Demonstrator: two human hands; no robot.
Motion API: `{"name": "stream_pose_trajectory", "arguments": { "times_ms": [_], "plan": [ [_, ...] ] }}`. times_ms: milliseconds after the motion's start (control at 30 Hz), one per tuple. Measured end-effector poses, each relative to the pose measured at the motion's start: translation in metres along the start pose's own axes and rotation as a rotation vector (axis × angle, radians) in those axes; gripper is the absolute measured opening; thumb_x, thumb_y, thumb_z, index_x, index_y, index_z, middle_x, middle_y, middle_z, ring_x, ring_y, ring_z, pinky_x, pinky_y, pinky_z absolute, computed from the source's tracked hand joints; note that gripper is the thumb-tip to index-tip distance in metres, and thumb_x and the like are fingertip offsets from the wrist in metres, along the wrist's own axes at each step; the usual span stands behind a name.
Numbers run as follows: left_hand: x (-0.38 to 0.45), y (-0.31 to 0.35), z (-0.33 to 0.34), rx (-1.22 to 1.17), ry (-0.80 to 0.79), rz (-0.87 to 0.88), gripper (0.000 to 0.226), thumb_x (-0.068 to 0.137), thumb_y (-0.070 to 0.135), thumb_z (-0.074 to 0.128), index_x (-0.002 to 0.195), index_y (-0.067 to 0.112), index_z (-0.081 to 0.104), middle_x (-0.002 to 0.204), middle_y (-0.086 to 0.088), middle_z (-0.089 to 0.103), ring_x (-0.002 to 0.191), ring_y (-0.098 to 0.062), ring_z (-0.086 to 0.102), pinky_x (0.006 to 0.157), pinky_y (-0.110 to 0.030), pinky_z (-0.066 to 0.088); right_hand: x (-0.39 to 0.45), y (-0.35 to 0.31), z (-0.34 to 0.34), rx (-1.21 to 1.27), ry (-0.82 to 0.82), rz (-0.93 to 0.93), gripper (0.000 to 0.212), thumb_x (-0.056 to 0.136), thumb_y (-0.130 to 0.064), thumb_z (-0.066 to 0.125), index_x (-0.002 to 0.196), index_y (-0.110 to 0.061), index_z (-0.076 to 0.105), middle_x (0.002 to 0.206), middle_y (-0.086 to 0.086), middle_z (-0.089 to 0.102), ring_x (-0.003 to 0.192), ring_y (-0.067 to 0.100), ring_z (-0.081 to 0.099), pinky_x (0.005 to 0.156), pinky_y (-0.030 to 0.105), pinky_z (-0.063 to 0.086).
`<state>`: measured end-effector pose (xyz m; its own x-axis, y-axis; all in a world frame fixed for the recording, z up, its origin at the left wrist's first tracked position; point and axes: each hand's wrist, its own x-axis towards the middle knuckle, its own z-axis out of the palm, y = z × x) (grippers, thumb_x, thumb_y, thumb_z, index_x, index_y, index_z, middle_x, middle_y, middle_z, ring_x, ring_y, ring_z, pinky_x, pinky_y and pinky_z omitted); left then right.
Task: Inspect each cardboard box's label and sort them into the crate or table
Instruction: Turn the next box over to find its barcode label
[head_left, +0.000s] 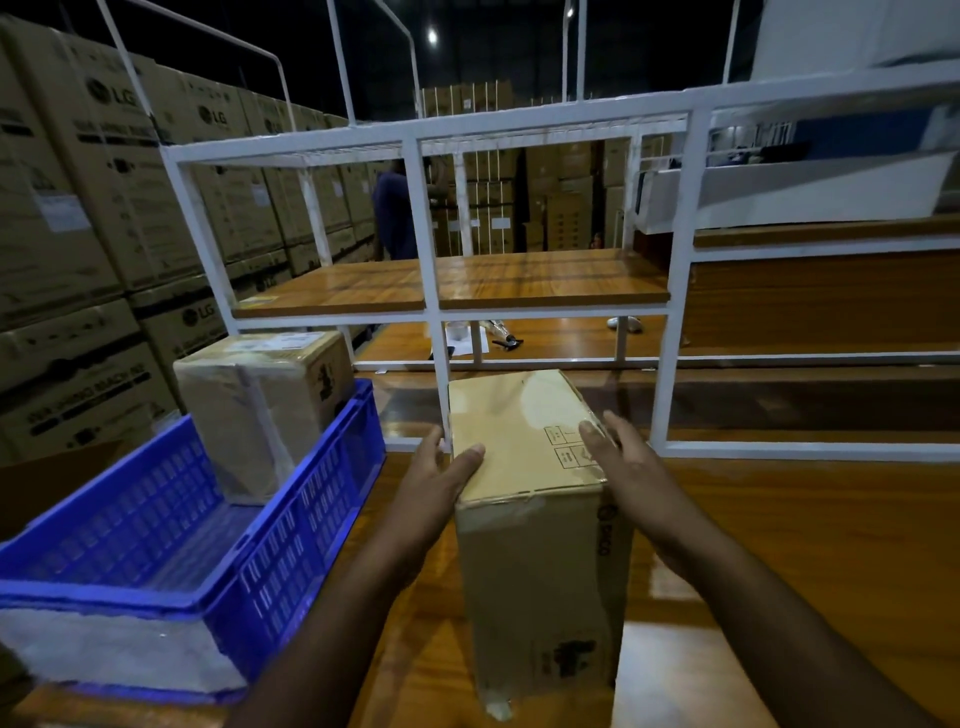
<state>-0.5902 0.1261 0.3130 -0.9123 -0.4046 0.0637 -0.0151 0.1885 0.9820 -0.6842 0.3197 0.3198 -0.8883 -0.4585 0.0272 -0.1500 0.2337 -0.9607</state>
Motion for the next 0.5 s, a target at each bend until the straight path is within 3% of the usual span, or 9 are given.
{"name": "stream_pose_trajectory", "arguments": {
  "times_ms": [100, 300, 367, 500],
  "plan": [
    [-0.004, -0.005, 0.005, -0.132, -0.029, -0.104, 0.049, 0.102, 0.044, 0.046, 0.144, 0.02, 0.046, 0.119, -0.001, 0.069, 0.104, -0.017, 0.069, 0.074, -0.024, 0.054, 0.0, -0.001, 0.003, 0.084, -0.007, 0.053, 0.048, 0.097, -0.051, 0.047, 0.138, -0.025, 0.048, 0.114, -0.007, 0.066, 0.102, 0.01, 0.062, 0.082, 0.033, 0.053],
    [-0.015, -0.007, 0.005, -0.085, -0.027, -0.016, 0.046, 0.103, 0.043, 0.043, 0.146, 0.026, 0.042, 0.126, 0.006, 0.063, 0.109, -0.009, 0.064, 0.078, -0.02, 0.05, -0.017, 0.002, -0.001, 0.056, -0.022, -0.068, 0.031, 0.099, -0.038, 0.05, 0.13, -0.034, 0.049, 0.112, -0.014, 0.066, 0.103, 0.007, 0.064, 0.076, 0.027, 0.057],
    [-0.017, -0.011, 0.003, -0.073, -0.013, 0.042, 0.049, 0.101, 0.039, 0.048, 0.148, 0.033, 0.035, 0.131, 0.009, 0.058, 0.112, -0.009, 0.062, 0.081, -0.024, 0.051, -0.024, 0.007, -0.004, 0.099, -0.032, -0.091, 0.04, 0.095, -0.032, 0.057, 0.132, -0.039, 0.041, 0.114, -0.016, 0.063, 0.103, 0.008, 0.064, 0.075, 0.03, 0.059],
    [-0.028, -0.031, 0.005, 0.001, 0.082, 0.157, 0.063, 0.084, 0.032, 0.072, 0.136, 0.043, 0.037, 0.137, 0.011, 0.051, 0.115, 0.002, 0.057, 0.078, -0.019, 0.055, -0.037, 0.031, 0.001, 0.027, -0.04, -0.058, 0.09, 0.081, -0.017, 0.076, 0.137, -0.058, 0.019, 0.127, -0.017, 0.052, 0.114, 0.011, 0.057, 0.08, 0.038, 0.06]
  ]
}}
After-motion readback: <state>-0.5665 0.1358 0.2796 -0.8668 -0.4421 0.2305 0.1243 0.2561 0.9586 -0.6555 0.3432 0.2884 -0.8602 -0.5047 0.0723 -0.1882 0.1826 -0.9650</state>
